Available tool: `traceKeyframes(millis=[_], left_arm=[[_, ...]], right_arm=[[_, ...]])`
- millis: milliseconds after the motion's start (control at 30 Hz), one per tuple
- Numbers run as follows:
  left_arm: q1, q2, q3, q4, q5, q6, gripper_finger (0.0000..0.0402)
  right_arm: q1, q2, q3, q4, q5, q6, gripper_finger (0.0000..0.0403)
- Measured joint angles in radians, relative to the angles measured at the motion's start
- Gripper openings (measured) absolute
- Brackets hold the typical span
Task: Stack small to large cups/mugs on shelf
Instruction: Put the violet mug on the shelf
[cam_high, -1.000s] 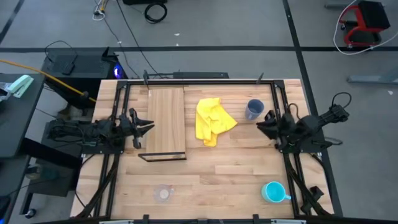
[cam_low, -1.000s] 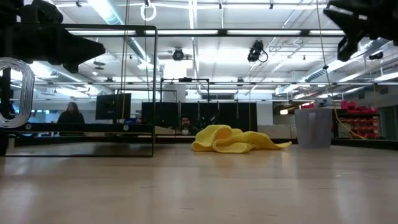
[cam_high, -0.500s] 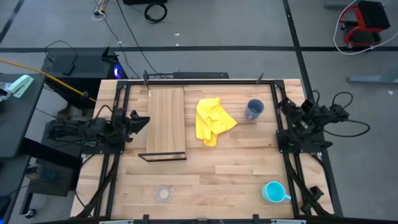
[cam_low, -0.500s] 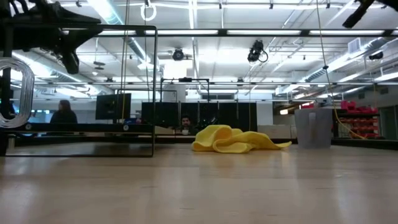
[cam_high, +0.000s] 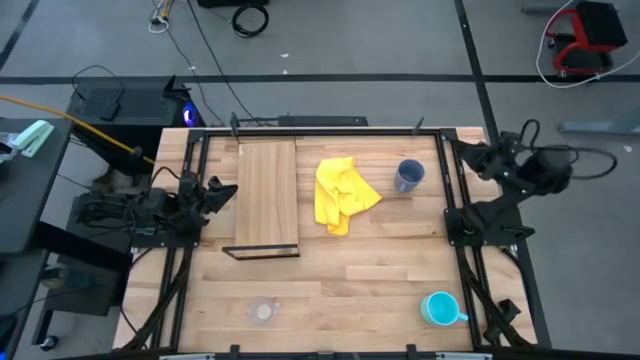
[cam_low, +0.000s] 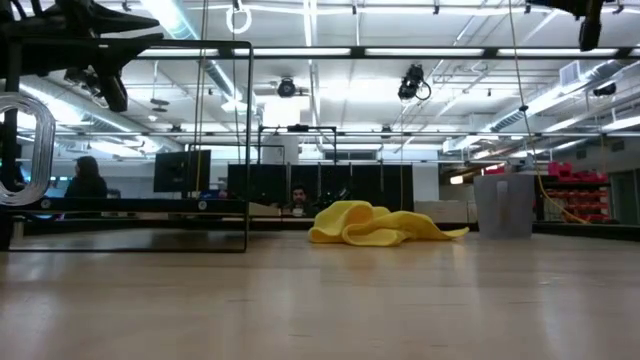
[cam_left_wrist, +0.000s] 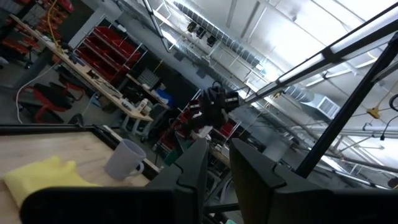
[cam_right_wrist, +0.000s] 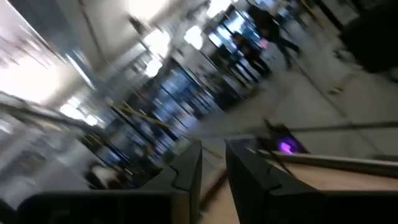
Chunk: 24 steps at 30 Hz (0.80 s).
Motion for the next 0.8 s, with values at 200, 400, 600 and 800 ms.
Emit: traceKeyframes(millis=[200, 400, 600, 800], left_arm=[[0.000, 0.000, 0.000, 0.000, 0.000, -0.006, 0.0080], [0.000, 0.000, 0.000, 0.000, 0.000, -0.006, 0.0073], [0.000, 0.000, 0.000, 0.000, 0.000, -0.006, 0.0078], [0.000, 0.000, 0.000, -0.002, 0.000, -0.006, 0.0077]], right_arm=[[0.000, 0.198, 0.245, -0.565, 0.035, 0.320, 0.0118], [0.000, 0.406, 0.429, -0.973, 0.042, 0.619, 0.0156], [-0.009, 0.521, 0.516, -1.163, -0.015, 0.845, 0.0161], [-0.094, 0.541, 0.500, -1.171, -0.144, 0.871, 0.0152]])
